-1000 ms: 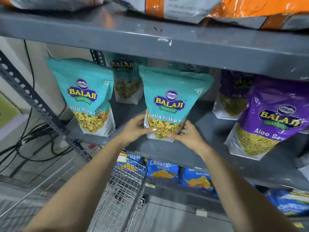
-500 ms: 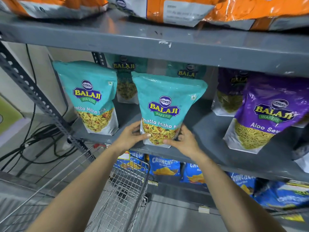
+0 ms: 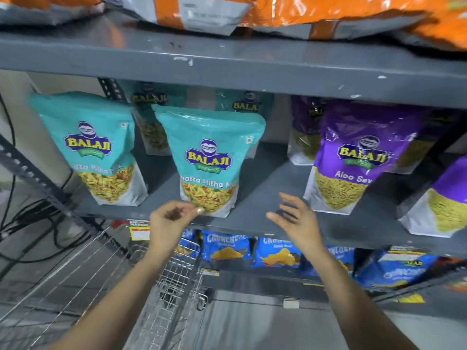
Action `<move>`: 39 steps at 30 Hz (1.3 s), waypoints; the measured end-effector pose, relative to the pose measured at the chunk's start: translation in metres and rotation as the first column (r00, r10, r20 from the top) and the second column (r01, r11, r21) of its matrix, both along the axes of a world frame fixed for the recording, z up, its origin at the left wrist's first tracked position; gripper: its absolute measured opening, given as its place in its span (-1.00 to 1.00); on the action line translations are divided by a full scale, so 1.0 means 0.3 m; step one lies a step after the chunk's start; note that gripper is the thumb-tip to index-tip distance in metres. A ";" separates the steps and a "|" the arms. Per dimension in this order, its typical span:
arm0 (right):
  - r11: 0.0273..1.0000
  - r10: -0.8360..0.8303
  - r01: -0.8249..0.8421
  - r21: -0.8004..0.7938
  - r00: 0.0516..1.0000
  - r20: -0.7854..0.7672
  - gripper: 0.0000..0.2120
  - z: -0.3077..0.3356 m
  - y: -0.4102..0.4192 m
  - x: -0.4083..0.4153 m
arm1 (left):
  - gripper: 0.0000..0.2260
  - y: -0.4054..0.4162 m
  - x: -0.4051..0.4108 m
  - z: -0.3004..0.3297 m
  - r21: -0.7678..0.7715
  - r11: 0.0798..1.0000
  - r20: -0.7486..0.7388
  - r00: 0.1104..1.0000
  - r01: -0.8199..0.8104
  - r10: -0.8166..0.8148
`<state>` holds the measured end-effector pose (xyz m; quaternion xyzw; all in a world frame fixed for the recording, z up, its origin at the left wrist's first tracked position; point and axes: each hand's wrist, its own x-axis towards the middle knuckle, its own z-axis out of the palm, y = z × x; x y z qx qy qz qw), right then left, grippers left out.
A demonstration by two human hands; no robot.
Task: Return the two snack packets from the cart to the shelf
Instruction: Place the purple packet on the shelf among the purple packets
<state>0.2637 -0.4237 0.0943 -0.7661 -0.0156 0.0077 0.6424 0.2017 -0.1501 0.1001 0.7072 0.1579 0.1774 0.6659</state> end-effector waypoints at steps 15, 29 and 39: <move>0.980 0.103 -0.115 -0.161 0.991 -0.082 -0.18 0.017 -0.640 0.325 | -0.17 -0.782 0.534 0.000 -0.110 0.797 -0.232 0.764 0.594 -0.602; 0.981 0.154 -0.162 -0.105 0.985 -0.082 -0.23 -0.006 -0.568 0.177 | -0.68 -0.745 0.357 -0.018 -0.117 0.835 -0.148 0.822 0.538 -0.550; 0.951 0.129 -0.113 0.286 0.991 -0.037 -0.40 0.293 -0.666 0.209 | -0.62 -0.667 0.398 0.241 -0.233 0.866 0.214 0.892 0.442 -0.398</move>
